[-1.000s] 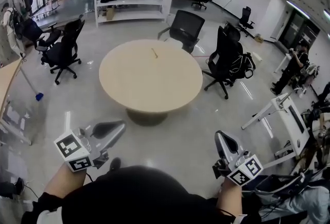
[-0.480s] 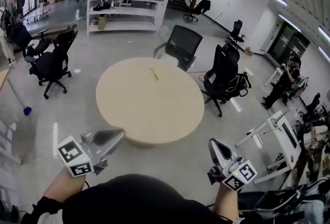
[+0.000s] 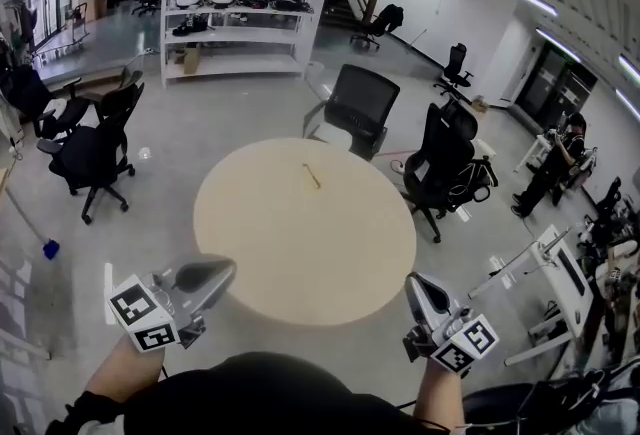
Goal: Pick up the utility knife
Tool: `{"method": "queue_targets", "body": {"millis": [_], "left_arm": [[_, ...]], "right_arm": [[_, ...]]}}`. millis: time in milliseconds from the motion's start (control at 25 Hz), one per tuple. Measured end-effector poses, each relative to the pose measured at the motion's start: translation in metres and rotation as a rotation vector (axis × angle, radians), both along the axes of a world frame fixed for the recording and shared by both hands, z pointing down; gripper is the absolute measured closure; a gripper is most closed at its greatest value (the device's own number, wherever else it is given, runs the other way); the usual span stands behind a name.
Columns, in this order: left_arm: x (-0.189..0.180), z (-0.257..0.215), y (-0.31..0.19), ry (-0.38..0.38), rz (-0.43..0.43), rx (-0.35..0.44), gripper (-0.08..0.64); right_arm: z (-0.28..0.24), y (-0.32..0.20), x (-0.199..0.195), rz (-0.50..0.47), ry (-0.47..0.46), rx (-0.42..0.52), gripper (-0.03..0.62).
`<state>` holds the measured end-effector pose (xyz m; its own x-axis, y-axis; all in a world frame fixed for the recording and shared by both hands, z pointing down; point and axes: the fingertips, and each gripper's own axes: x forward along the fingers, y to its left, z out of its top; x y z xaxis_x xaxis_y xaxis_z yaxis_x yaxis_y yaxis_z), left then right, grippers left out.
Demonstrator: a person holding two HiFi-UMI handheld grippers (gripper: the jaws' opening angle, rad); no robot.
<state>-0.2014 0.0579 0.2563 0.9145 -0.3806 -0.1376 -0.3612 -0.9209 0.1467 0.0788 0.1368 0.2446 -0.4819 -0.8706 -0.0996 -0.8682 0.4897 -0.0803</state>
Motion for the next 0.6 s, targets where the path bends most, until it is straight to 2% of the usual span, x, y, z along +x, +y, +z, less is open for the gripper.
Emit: {"method": "queue_targets", "body": {"millis": [120, 240, 400, 600], "left_arm": [[0.011, 0.003, -0.024, -0.002, 0.012, -0.012, 0.560], [0.032, 0.009, -0.044, -0.012, 0.016, -0.020, 0.560], [0.075, 0.015, -0.067, -0.021, -0.016, -0.023, 0.560], [0.146, 0.002, -0.082, -0.012, -0.072, -0.019, 0.560]], "right_arm": [[0.005, -0.024, 0.005, -0.003, 0.000, -0.020, 0.578], [0.012, -0.044, 0.028, 0.002, -0.003, -0.032, 0.578], [0.019, -0.074, 0.077, -0.023, -0.020, -0.026, 0.578], [0.011, -0.115, 0.144, -0.108, -0.001, -0.011, 0.578]]}}
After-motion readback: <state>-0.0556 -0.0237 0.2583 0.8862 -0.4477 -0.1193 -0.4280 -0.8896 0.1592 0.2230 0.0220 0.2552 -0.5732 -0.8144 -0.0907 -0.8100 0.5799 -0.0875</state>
